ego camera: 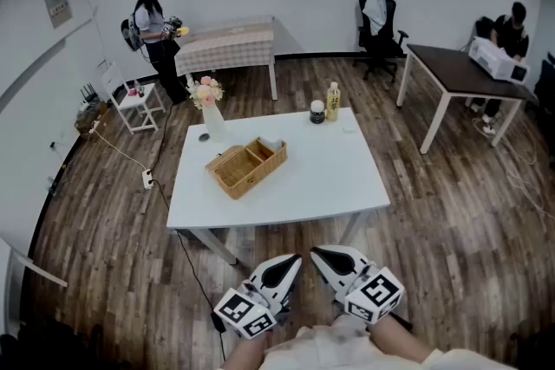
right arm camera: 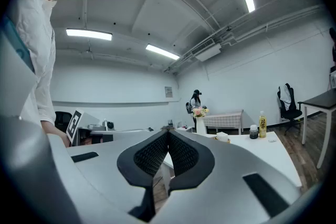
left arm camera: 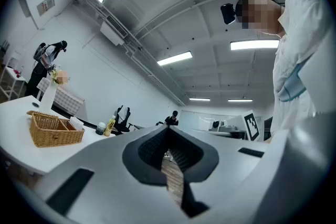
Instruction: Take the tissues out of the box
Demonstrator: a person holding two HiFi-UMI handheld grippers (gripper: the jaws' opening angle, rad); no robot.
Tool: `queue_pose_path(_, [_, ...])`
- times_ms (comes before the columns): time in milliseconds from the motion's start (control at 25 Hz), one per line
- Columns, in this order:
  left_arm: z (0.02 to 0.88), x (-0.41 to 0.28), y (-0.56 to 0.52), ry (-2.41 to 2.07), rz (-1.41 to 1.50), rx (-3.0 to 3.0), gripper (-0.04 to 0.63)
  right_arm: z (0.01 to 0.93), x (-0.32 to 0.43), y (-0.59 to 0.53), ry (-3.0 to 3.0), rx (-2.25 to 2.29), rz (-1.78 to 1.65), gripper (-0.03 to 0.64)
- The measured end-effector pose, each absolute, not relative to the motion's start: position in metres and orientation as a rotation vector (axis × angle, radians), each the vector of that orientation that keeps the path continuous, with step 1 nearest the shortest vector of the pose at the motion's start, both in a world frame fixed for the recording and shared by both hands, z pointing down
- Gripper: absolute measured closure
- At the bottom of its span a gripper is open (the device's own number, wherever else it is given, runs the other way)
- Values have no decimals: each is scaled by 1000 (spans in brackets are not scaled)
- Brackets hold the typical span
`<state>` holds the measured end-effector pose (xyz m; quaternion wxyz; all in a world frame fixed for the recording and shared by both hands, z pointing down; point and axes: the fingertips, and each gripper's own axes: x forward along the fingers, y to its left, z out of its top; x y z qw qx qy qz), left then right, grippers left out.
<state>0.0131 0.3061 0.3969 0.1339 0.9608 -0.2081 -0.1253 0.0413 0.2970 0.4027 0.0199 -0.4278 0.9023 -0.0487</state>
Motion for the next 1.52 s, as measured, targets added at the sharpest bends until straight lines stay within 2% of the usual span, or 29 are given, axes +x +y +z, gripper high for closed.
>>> queue_pose_path(1520, [410, 0, 271, -657, -369, 2717, 594, 421, 27, 264, 2795, -1261, -321, 581])
